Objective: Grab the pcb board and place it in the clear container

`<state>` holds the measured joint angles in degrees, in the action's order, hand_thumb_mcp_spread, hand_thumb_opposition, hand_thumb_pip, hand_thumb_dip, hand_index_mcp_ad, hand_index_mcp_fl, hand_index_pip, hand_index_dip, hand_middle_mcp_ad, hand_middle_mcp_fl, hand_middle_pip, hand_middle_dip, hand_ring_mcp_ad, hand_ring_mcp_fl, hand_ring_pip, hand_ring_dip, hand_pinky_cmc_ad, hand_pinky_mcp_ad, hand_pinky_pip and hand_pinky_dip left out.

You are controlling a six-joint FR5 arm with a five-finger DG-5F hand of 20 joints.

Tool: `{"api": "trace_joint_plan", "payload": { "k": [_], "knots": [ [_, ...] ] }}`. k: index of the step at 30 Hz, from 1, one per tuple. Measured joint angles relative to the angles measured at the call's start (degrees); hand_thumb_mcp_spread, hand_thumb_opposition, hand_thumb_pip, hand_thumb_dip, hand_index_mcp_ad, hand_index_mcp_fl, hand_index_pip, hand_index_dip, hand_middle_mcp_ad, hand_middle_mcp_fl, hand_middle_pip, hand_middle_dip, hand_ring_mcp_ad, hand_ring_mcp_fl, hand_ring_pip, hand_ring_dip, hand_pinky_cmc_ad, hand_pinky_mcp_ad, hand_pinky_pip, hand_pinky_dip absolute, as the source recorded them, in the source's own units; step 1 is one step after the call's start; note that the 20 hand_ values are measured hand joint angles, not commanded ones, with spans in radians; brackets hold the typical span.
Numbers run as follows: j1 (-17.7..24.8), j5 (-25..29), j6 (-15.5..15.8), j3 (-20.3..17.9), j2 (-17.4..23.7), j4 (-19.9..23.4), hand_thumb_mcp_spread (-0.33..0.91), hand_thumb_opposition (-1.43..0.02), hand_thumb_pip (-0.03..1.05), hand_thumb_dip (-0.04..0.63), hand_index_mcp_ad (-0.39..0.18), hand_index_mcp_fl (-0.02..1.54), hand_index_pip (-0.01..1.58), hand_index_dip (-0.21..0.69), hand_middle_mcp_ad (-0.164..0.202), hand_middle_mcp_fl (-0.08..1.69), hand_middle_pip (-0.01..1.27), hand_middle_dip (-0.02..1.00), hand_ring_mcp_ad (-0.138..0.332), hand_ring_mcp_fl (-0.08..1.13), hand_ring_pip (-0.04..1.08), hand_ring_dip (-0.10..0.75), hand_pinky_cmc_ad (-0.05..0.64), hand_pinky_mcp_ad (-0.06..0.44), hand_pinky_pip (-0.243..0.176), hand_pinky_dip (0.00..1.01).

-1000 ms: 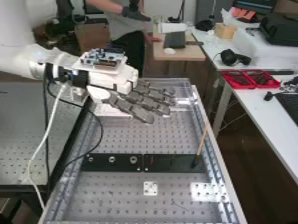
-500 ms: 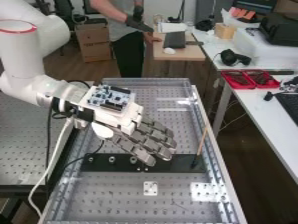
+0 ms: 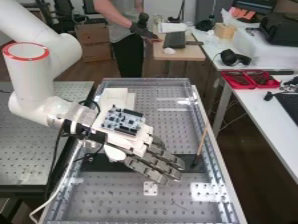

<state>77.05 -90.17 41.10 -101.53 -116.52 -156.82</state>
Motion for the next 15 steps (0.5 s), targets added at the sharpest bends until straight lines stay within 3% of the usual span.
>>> {"api": "trace_joint_plan", "payload": {
  "k": [15],
  "knots": [
    [-1.4, -5.1, 2.0, 4.0, -4.2, 0.6, 0.56, -0.77, 0.36, 0.164, -0.120, 0.27, 1.14, 0.171, 0.091, 0.04, 0.14, 0.13, 0.145, 0.01, 0.09, -0.002, 0.281, 0.129, -0.091, 0.19]
  ]
}}
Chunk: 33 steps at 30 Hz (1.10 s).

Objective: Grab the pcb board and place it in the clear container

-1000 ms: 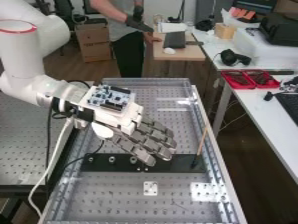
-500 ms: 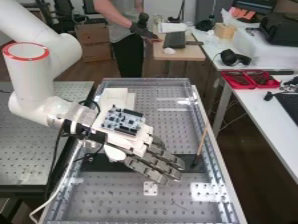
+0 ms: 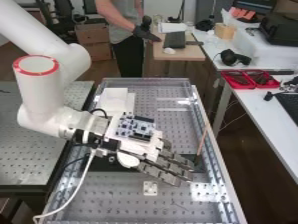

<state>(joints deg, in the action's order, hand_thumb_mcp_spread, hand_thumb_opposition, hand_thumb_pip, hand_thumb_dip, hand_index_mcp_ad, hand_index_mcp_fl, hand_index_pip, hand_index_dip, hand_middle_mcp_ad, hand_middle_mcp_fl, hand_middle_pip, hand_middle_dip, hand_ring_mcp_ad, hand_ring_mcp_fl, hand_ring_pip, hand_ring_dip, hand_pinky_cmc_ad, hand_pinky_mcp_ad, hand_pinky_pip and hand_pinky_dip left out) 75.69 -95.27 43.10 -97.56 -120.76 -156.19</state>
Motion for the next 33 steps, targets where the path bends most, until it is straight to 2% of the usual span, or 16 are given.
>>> {"api": "trace_joint_plan", "payload": {
  "k": [2, 4, 8, 14, 18, 23, 33],
  "knots": [
    [-0.1, -0.5, 0.1, 0.4, -0.4, -0.2, 0.56, -0.79, 0.36, 0.164, -0.122, 0.27, 1.20, 0.188, 0.091, 0.04, 0.13, 0.13, 0.145, 0.01, 0.09, -0.002, 0.281, 0.129, -0.091, 0.19],
    [-0.1, -0.8, 0.3, 0.6, -0.7, -0.4, 0.57, -0.79, 0.35, 0.164, -0.136, 0.26, 1.23, 0.204, 0.075, 0.04, 0.14, 0.14, 0.147, 0.02, 0.09, 0.000, 0.281, 0.134, -0.093, 0.19],
    [-0.2, -1.2, 0.7, 0.9, -1.0, -0.5, 0.60, -0.81, 0.35, 0.162, -0.138, 0.24, 1.29, 0.246, 0.059, 0.04, 0.14, 0.14, 0.150, 0.01, 0.09, 0.000, 0.281, 0.115, -0.093, 0.19],
    [-0.5, -1.7, 1.0, 1.0, -1.2, -0.4, 0.62, -0.83, 0.35, 0.188, -0.143, 0.24, 1.31, 0.265, 0.058, 0.04, 0.14, 0.14, 0.127, 0.03, 0.09, 0.000, 0.281, 0.105, -0.093, 0.19],
    [-0.5, -1.9, 1.3, 0.9, -1.2, -0.1, 0.68, -0.83, 0.38, 0.190, -0.180, 0.28, 1.35, 0.284, 0.058, 0.04, 0.13, 0.14, 0.134, 0.03, 0.09, -0.002, 0.283, 0.098, -0.093, 0.19],
    [-0.6, -2.4, 1.4, 1.1, -1.4, 0.0, 0.74, -0.83, 0.40, 0.223, -0.236, 0.35, 1.43, 0.316, 0.061, 0.04, 0.14, 0.15, 0.134, 0.03, 0.09, 0.000, 0.291, 0.099, -0.093, 0.19],
    [-0.9, -3.1, 1.2, 1.8, -1.6, -0.5, 0.74, -0.83, 0.40, 0.223, -0.251, 0.38, 1.43, 0.339, 0.061, 0.05, 0.14, 0.16, 0.131, 0.05, 0.09, 0.007, 0.293, 0.098, -0.093, 0.19]
  ]
}}
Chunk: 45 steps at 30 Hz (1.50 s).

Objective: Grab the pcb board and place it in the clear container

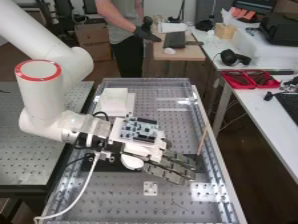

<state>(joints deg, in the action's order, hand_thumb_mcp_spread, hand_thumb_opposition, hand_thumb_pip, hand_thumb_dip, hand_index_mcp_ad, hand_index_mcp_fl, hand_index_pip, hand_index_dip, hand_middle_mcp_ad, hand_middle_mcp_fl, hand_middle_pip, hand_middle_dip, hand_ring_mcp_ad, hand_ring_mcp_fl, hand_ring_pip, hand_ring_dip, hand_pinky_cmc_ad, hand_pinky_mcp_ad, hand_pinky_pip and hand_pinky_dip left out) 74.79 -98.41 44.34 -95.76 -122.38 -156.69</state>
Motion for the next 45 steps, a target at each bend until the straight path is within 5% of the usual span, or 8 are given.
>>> {"api": "trace_joint_plan", "payload": {
  "k": [20, 45],
  "knots": [
    [-0.2, -0.1, 0.0, 0.9, -1.2, -1.3, 0.67, -0.84, 0.37, 0.220, -0.250, 0.27, 1.30, 0.312, 0.058, 0.05, 0.14, 0.16, 0.126, 0.05, 0.09, 0.007, 0.298, 0.101, -0.093, 0.19],
    [-0.3, -0.5, -0.6, 0.9, -1.8, -1.1, 0.70, -0.84, 0.39, 0.237, -0.250, 0.47, 1.39, 0.298, 0.061, 0.07, 0.14, 0.16, 0.127, 0.05, 0.09, 0.007, 0.311, 0.101, -0.089, 0.19]
  ]
}}
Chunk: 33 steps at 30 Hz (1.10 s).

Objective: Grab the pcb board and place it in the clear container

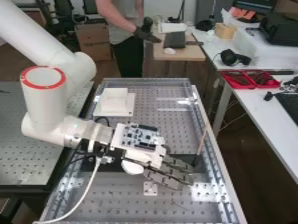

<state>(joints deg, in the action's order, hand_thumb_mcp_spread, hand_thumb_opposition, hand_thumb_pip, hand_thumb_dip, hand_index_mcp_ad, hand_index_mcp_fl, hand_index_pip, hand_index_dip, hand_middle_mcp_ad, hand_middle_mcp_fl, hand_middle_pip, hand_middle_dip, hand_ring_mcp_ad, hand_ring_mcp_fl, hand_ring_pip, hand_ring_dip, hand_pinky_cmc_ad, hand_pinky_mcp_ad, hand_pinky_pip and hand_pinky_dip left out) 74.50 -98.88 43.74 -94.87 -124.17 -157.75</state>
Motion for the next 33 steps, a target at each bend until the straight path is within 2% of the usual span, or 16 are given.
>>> {"api": "trace_joint_plan", "payload": {
  "k": [9, 11, 17, 20, 23, 28, 33],
  "knots": [
    [0.1, -0.2, -0.8, -0.2, 2.9, -0.5, 0.71, -0.86, 0.39, 0.234, -0.236, 0.56, 1.33, 0.298, 0.061, 0.11, 0.14, 0.16, 0.127, 0.05, 0.09, 0.007, 0.314, 0.101, -0.093, 0.19],
    [0.2, -0.1, -0.9, -0.5, 4.2, -0.7, 0.70, -0.87, 0.39, 0.234, -0.216, 0.57, 1.31, 0.297, 0.061, 0.11, 0.14, 0.16, 0.127, 0.05, 0.09, 0.007, 0.314, 0.101, -0.089, 0.19],
    [1.5, -0.3, -1.7, -2.5, 8.7, -0.6, 0.70, -0.88, 0.39, 0.234, -0.215, 0.59, 1.30, 0.297, 0.058, 0.12, 0.14, 0.16, 0.131, 0.05, 0.09, 0.007, 0.318, 0.101, -0.093, 0.19],
    [3.9, -0.7, -2.6, -4.8, 12.3, 0.3, 0.70, -0.88, 0.39, 0.234, -0.215, 0.60, 1.28, 0.297, 0.061, 0.12, 0.14, 0.16, 0.127, 0.06, 0.09, 0.007, 0.314, 0.098, -0.093, 0.19],
    [6.9, -1.1, -3.8, -6.2, 14.1, 1.5, 0.70, -0.88, 0.39, 0.234, -0.215, 0.61, 1.27, 0.300, 0.061, 0.12, 0.14, 0.16, 0.129, 0.06, 0.09, 0.007, 0.312, 0.101, -0.093, 0.19],
    [12.4, -1.7, -6.8, -7.1, 14.8, 3.8, 0.70, -0.88, 0.39, 0.234, -0.215, 0.61, 1.25, 0.316, 0.061, 0.12, 0.14, 0.16, 0.129, 0.06, 0.09, 0.007, 0.312, 0.101, -0.093, 0.19],
    [17.9, -1.9, -10.1, -6.3, 13.3, 5.4, 0.71, -0.89, 0.39, 0.234, -0.215, 0.62, 1.23, 0.328, 0.061, 0.12, 0.14, 0.16, 0.127, 0.06, 0.09, 0.007, 0.328, 0.101, -0.093, 0.19]
  ]
}}
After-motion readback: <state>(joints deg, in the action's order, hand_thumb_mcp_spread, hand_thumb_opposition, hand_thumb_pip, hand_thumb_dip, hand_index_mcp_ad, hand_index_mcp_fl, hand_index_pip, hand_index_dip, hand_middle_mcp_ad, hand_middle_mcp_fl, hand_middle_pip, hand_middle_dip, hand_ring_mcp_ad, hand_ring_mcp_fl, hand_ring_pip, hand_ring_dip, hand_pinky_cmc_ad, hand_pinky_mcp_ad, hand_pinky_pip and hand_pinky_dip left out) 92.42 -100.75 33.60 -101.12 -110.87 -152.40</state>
